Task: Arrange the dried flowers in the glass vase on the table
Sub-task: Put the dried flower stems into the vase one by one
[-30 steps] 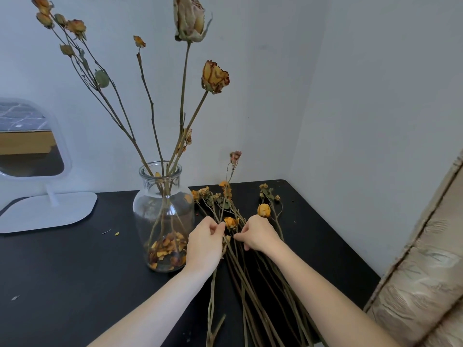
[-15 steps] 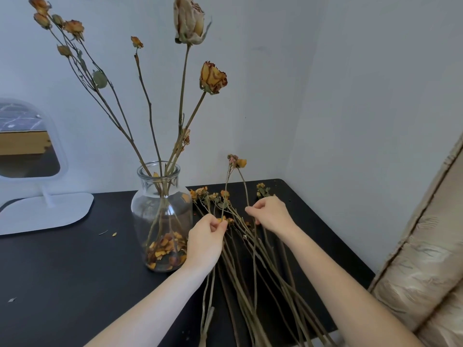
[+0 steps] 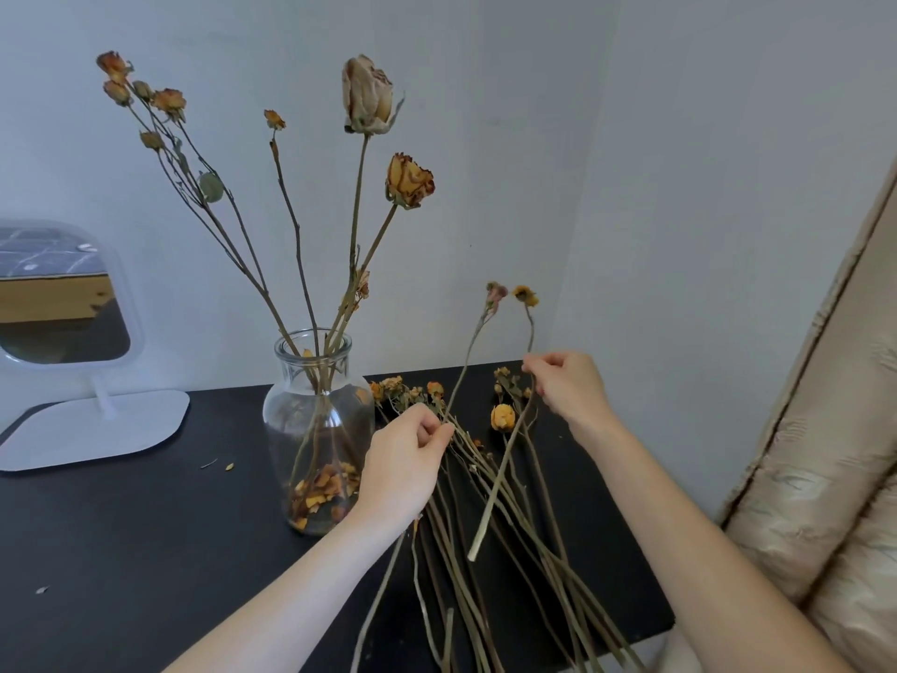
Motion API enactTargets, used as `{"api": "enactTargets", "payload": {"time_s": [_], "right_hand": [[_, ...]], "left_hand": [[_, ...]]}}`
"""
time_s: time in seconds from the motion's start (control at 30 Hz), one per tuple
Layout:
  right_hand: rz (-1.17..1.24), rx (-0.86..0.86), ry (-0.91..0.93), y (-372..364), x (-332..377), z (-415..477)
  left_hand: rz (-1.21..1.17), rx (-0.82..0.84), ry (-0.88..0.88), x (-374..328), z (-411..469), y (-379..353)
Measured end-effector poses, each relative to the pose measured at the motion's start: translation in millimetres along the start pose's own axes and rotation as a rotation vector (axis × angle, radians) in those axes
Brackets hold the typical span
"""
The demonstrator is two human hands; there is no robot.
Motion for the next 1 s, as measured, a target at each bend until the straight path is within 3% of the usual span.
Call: {"api": "enactTargets", "payload": {"time_s": [0.27,0.43,0.67,0.87,1.0], "right_hand": [[0.11,-0.155,0.088,12,12,-7],[0.114,-0.188,0.094,23,15,-9],[0.17,-0.195,0.149,24,32,-19],[0.186,-0.156,0.198,6,50,-28],[0.184,-0.128,0.228,-7,60,-31]], "left_hand": [[0.067,-0.022,-0.145,-25,-3,31],[0.158,0.067,-0.257,-39,-25,61],[0.151,0.124,-0.181,-19,-52,153],[-0.149,-0.063,0.036,20,-44,234],[-0.319,-0.148,0.026,16,-33,260]]}}
Point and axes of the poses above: each hand's wrist, its own z-axis towards the middle knuckle, its own y-axis out of the back of the hand, x = y × z, the point moved 3 cm from there along z, towards the middle knuckle, and after that the axes turned 6 degrees about -x, right-handed, at the moved point
